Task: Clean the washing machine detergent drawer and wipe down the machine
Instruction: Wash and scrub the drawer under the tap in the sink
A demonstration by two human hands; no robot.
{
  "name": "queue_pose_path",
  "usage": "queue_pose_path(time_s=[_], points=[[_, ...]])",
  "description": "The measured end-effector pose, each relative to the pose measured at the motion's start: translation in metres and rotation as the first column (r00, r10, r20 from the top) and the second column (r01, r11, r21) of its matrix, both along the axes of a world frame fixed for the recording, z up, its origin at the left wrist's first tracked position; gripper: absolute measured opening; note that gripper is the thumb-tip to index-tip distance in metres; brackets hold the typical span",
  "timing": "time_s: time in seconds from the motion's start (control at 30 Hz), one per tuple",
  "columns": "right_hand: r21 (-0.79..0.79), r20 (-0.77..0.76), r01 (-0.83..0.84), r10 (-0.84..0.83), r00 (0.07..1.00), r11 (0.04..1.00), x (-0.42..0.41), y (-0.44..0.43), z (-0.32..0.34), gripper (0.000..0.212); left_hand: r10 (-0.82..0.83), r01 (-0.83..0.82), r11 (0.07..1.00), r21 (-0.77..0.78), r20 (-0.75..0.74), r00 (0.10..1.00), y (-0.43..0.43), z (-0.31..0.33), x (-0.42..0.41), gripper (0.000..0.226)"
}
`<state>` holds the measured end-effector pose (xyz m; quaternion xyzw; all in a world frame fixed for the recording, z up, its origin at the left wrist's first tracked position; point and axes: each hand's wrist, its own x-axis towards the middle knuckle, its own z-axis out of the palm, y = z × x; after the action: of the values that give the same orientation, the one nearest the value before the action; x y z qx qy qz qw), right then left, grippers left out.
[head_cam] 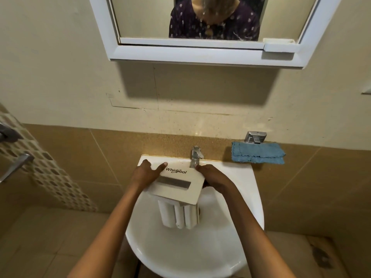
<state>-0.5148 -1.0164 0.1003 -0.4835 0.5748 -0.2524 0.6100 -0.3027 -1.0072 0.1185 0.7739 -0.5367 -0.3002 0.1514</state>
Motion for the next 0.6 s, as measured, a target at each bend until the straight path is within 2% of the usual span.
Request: queue_pose_path(time_s=[0.13,0.2,0.33,0.43,0.5,0.6], points=[[0.045,0.049,-0.031,0.029,0.998,0.999,-0.002,0.001,-0.008,0.030,-0.039,0.038,0.999,0.035,0.028,0.999,0.001,0.003,0.011,0.065],[0.068,0.059,-0.013,0.009,0.998,0.998,-0.003,0.003,-0.011,0.027,-0.054,0.052,0.997,0.057,0.034,0.998,0.003,0.001,0.012,0.072],[0.077,0.036,0.022,-0.024,0.999,0.997,-0.007,-0.001,-0.014,0.026,-0.022,0.026,0.997,0.069,-0.061,0.998,0.005,-0.010,0.006,0.079],[0.127,0.048,0.068,-0.075,0.996,0.990,-0.011,-0.004,-0.017,0.027,-0.015,0.021,0.999,0.043,-0.130,0.991,0.004,-0.015,-0.002,0.064],[0.182,0.070,0.136,-0.151,0.986,0.974,-0.015,-0.004,-0.018,0.028,-0.027,0.030,0.999,0.030,-0.110,0.994,0.002,-0.017,-0.009,0.050],[0.261,0.093,0.253,-0.285,0.954,0.932,-0.018,-0.002,-0.020,0.032,-0.045,0.047,0.999,0.022,-0.090,0.995,0.001,-0.015,-0.018,0.044]])
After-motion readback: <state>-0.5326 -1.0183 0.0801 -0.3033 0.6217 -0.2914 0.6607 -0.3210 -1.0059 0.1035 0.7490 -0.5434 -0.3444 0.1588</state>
